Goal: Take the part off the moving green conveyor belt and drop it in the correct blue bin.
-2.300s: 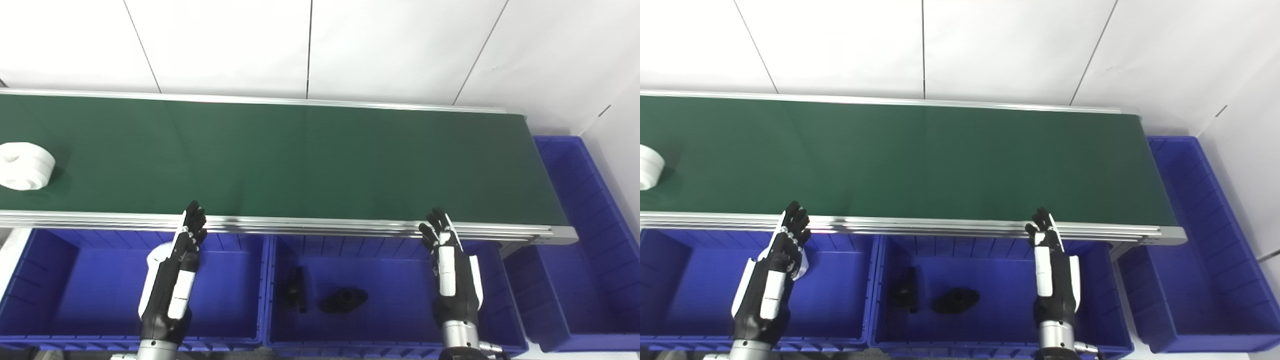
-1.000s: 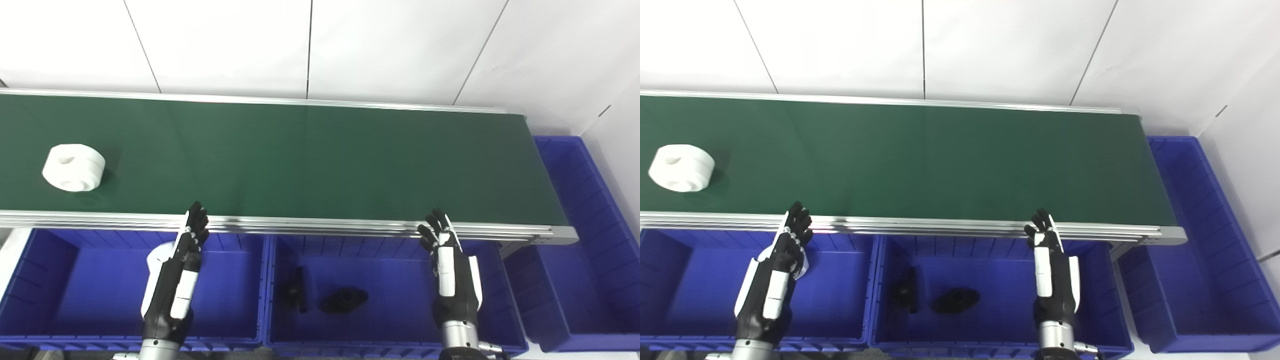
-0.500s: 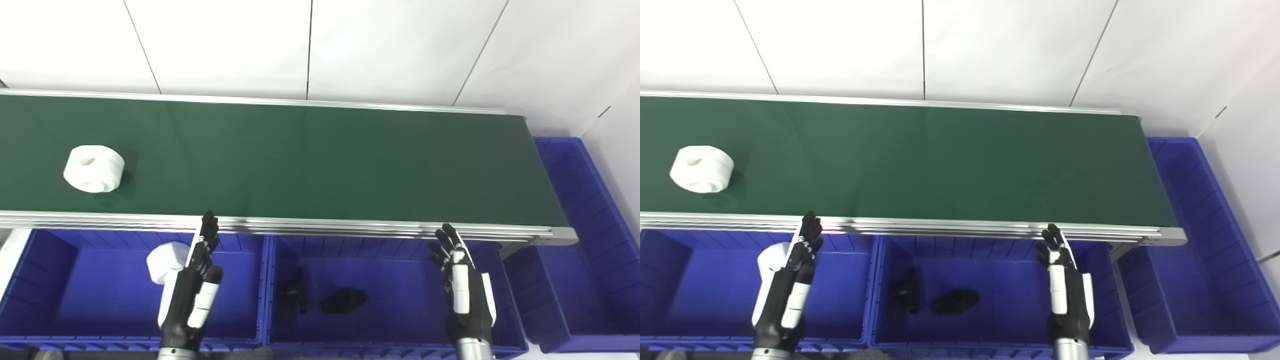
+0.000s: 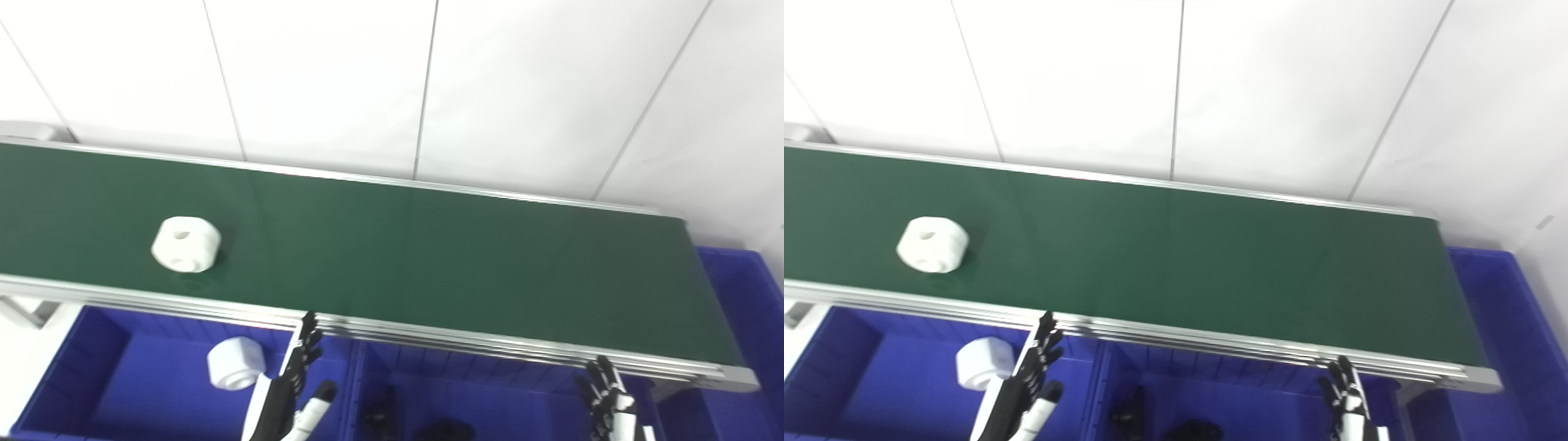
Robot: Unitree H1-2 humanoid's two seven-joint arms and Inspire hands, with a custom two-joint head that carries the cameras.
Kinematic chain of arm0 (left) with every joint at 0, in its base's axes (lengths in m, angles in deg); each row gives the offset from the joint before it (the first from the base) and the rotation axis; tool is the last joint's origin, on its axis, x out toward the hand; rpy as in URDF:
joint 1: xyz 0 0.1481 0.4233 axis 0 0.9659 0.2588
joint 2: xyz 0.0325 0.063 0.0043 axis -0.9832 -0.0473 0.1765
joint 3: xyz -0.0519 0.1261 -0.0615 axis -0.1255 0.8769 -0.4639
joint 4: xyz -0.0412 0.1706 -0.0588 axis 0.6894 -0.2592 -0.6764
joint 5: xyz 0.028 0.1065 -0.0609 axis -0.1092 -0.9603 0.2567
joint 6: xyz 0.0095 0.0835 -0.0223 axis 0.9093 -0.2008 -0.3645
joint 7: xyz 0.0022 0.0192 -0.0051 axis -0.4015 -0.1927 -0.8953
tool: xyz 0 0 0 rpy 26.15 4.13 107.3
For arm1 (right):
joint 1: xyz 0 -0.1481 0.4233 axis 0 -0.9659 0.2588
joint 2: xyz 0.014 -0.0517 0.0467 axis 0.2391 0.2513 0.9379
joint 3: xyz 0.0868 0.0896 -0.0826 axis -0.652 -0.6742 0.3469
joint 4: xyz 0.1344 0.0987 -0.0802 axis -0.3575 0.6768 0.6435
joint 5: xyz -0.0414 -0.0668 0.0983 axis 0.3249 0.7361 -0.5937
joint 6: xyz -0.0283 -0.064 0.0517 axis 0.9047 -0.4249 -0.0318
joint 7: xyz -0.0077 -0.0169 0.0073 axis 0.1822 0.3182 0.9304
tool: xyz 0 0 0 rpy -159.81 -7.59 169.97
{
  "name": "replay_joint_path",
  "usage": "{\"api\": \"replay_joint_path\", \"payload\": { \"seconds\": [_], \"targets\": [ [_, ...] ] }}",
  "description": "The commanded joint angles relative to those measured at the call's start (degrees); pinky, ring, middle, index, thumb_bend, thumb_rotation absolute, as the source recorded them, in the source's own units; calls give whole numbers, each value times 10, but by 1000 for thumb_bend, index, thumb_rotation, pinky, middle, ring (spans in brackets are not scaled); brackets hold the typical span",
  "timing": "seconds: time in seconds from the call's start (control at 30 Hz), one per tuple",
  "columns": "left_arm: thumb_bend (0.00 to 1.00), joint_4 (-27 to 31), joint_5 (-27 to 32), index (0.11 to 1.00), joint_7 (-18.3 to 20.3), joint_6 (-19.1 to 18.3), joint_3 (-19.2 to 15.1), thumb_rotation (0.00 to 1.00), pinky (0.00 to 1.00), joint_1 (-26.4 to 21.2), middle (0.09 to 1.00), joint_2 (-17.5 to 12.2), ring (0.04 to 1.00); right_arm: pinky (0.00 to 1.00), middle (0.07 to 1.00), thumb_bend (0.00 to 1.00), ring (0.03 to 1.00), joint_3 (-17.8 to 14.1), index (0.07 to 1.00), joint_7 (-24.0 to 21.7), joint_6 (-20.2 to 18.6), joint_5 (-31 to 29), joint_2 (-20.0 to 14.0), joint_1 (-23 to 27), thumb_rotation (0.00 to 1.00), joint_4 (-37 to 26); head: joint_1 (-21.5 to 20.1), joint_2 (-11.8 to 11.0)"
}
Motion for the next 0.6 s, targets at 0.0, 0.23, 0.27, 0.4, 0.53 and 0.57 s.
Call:
{"api": "replay_joint_path", "payload": {
  "seconds": [0.0, 0.23, 0.27, 0.4, 0.53, 0.57],
  "targets": [
    [685, 2, -9, 1000, -14, 26, 9, 836, 908, -7, 999, 4, 953, 1000, 976, 629, 958, -7, 997, -14, 37, -9, -6, 5, 1000, -3, 8, -2],
    [710, -15, -25, 985, -50, 26, 29, 798, 882, -19, 966, 3, 920, 1000, 999, 596, 979, -14, 1000, -22, 42, -12, -18, 8, 1000, 10, 27, -18],
    [720, -19, -27, 980, -59, 26, 33, 793, 876, -21, 960, 1, 914, 1000, 1000, 587, 983, -15, 1000, -24, 42, -15, -18, 9, 1000, 12, 28, -19],
    [721, -32, -28, 977, -82, 26, 47, 778, 837, -28, 957, -8, 905, 1000, 1000, 526, 994, -19, 1000, -25, 44, -20, -15, 13, 1000, 21, 25, -30],
    [731, -36, -28, 975, -95, 26, 55, 791, 842, -31, 947, -17, 901, 1000, 1000, 481, 996, -17, 1000, -30, 49, -16, -16, 17, 1000, 33, 12, -42],
    [728, -37, -27, 976, -97, 26, 57, 787, 840, -32, 947, -20, 901, 1000, 1000, 473, 994, -17, 1000, -30, 51, -15, -15, 19, 1000, 37, 7, -45]
  ]
}}
